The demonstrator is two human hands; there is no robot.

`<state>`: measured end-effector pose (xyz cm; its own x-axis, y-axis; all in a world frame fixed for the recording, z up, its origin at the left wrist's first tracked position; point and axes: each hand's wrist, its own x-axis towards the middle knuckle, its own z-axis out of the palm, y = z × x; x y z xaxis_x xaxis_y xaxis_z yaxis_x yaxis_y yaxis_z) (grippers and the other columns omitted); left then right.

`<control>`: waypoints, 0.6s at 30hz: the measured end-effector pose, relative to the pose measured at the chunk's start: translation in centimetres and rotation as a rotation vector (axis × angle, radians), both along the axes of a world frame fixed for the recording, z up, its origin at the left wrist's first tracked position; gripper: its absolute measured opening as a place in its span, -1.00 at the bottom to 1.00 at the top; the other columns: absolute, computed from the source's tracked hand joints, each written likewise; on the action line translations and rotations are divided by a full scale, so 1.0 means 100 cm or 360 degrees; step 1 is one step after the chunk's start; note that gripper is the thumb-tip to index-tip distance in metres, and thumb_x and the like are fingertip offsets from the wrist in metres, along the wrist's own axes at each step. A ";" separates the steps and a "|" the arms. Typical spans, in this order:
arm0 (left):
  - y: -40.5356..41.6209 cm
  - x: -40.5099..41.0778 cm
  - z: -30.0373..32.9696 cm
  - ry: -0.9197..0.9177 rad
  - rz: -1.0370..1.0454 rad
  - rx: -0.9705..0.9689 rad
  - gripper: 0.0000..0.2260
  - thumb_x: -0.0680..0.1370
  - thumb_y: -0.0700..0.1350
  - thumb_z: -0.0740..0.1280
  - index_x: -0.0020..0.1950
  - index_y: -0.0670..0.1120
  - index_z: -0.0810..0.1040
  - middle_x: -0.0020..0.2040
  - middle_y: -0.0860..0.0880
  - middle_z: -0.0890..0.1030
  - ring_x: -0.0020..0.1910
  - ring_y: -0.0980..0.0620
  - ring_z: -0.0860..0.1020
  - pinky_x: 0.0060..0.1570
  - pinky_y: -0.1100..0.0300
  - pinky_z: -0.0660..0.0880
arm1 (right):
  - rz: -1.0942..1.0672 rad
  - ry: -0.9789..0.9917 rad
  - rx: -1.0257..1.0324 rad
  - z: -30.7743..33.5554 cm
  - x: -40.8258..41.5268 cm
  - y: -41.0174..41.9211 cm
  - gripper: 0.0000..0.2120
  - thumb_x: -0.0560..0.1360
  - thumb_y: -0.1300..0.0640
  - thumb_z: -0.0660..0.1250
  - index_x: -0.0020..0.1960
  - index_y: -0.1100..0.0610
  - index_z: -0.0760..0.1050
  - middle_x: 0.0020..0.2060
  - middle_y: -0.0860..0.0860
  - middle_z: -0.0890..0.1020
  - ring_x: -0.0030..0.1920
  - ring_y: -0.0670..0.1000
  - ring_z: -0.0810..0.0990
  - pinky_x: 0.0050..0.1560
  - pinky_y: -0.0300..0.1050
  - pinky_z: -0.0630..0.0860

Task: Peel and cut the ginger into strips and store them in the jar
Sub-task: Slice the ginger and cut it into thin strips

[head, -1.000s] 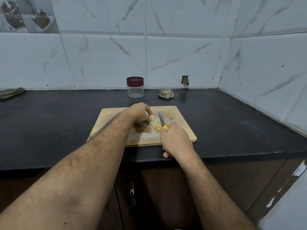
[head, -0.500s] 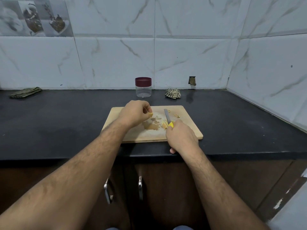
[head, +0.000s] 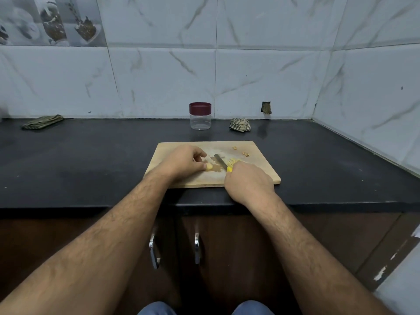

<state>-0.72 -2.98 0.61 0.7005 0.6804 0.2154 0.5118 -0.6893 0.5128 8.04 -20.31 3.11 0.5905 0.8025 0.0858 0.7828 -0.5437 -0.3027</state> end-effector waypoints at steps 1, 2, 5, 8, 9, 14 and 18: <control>0.001 0.000 -0.001 0.0049 0.0017 -0.0015 -0.65 0.53 -0.03 0.43 0.29 -0.06 0.57 -0.04 0.08 0.61 -0.02 0.09 0.52 0.11 0.20 0.45 | 0.0011 -0.0016 -0.0017 0.002 -0.002 0.001 -0.74 0.61 0.15 0.12 0.21 0.13 0.49 0.15 0.09 0.59 -0.01 0.11 0.48 -0.10 -0.08 0.32; 0.003 0.001 -0.001 0.0085 0.0029 -0.0036 -0.64 0.54 -0.02 0.42 0.31 -0.06 0.56 0.02 0.04 0.62 0.02 0.07 0.53 0.14 0.21 0.43 | 0.0020 -0.0029 -0.0035 0.004 -0.004 0.001 -0.74 0.61 0.16 0.12 0.21 0.13 0.50 0.15 0.08 0.59 -0.03 0.11 0.46 -0.10 -0.08 0.33; 0.009 0.001 0.000 0.0115 0.0011 -0.0116 -0.68 0.52 0.01 0.43 0.27 0.02 0.60 0.06 0.02 0.63 0.05 0.09 0.54 0.16 0.23 0.42 | 0.0040 -0.0050 -0.0102 0.007 -0.011 0.005 -0.72 0.60 0.19 0.11 0.23 0.12 0.50 0.17 0.08 0.59 0.06 0.11 0.52 -0.07 -0.09 0.34; 0.012 0.003 -0.001 0.0117 -0.0013 -0.0187 -0.76 0.50 0.04 0.45 0.16 0.07 0.67 0.02 0.09 0.66 0.07 0.12 0.58 0.18 0.22 0.46 | 0.0032 -0.0054 -0.0136 0.009 -0.014 0.008 -0.71 0.59 0.19 0.12 0.25 0.12 0.50 0.18 0.08 0.58 0.15 0.12 0.54 -0.07 -0.08 0.36; 0.012 0.004 -0.001 0.0130 -0.0012 -0.0178 -0.78 0.50 0.04 0.44 0.13 0.08 0.68 0.00 0.10 0.66 0.07 0.13 0.58 0.17 0.22 0.46 | 0.0031 -0.0056 -0.0140 0.010 -0.015 0.009 -0.71 0.59 0.19 0.12 0.25 0.12 0.50 0.18 0.07 0.58 0.16 0.12 0.54 -0.07 -0.08 0.36; 0.012 0.007 -0.003 0.0171 0.0044 -0.0031 -0.81 0.51 0.08 0.41 0.10 0.12 0.67 -0.02 0.14 0.65 0.05 0.15 0.56 0.13 0.21 0.47 | 0.0026 -0.0051 -0.0149 0.010 -0.018 0.011 -0.71 0.59 0.19 0.14 0.26 0.11 0.49 0.18 0.07 0.58 0.16 0.11 0.54 -0.06 -0.08 0.38; 0.010 0.007 -0.007 0.0168 0.0032 0.0067 -0.81 0.53 0.09 0.38 0.12 0.14 0.66 -0.02 0.13 0.66 0.05 0.13 0.56 0.08 0.20 0.47 | 0.0034 -0.0056 -0.0166 0.009 -0.018 0.013 -0.71 0.60 0.19 0.13 0.27 0.11 0.47 0.18 0.07 0.58 0.16 0.11 0.54 -0.05 -0.09 0.38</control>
<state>-0.05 -2.01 -0.11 0.7071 0.6865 0.1697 0.5755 -0.6981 0.4260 6.24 -19.05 4.05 0.5715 0.8203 0.0217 0.8036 -0.5541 -0.2173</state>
